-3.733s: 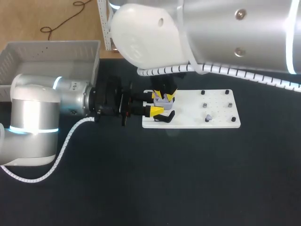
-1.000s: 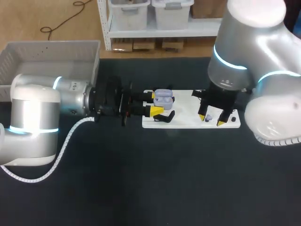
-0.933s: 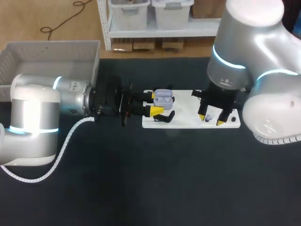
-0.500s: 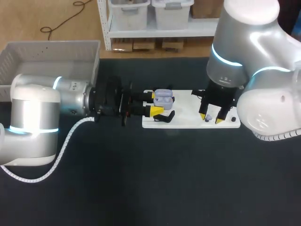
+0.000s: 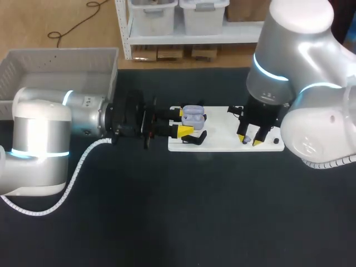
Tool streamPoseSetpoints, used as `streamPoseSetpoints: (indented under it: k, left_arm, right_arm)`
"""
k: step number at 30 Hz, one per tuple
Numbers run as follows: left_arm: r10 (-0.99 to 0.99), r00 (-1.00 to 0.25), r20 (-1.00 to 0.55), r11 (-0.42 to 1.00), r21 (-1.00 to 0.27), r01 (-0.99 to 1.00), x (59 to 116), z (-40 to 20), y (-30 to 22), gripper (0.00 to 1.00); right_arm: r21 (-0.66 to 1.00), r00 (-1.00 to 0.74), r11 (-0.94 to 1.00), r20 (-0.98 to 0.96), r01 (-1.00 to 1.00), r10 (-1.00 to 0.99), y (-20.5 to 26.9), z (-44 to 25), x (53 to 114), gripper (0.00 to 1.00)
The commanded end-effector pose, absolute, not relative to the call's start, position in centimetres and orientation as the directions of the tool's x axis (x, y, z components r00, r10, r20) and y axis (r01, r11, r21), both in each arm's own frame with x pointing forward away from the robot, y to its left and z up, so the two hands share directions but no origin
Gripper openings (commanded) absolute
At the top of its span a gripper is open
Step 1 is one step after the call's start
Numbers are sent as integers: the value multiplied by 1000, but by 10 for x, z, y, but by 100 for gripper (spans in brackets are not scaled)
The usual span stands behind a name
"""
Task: Pick up each earbud case from the left stands, insert the matching earbuds, close the lid, and place the case in the box.
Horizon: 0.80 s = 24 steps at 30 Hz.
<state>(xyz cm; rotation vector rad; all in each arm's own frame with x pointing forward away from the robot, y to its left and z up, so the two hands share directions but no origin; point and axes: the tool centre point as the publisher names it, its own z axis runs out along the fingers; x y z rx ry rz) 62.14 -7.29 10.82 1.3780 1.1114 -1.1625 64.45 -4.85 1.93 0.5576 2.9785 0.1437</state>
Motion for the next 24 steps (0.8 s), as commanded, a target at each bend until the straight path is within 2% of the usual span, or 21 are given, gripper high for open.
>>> streamPoseSetpoints:
  k: [1,24]
  left_arm:
    - [50,124,-991,-101,119,988,621,108,-73,0]
    - [50,124,-991,-101,119,988,621,108,-73,0]
  right_arm:
    - [117,-927,928,-89,354,365,-49,18,645,27]
    - [119,-929,929,-81,351,361,-49,14,651,25]
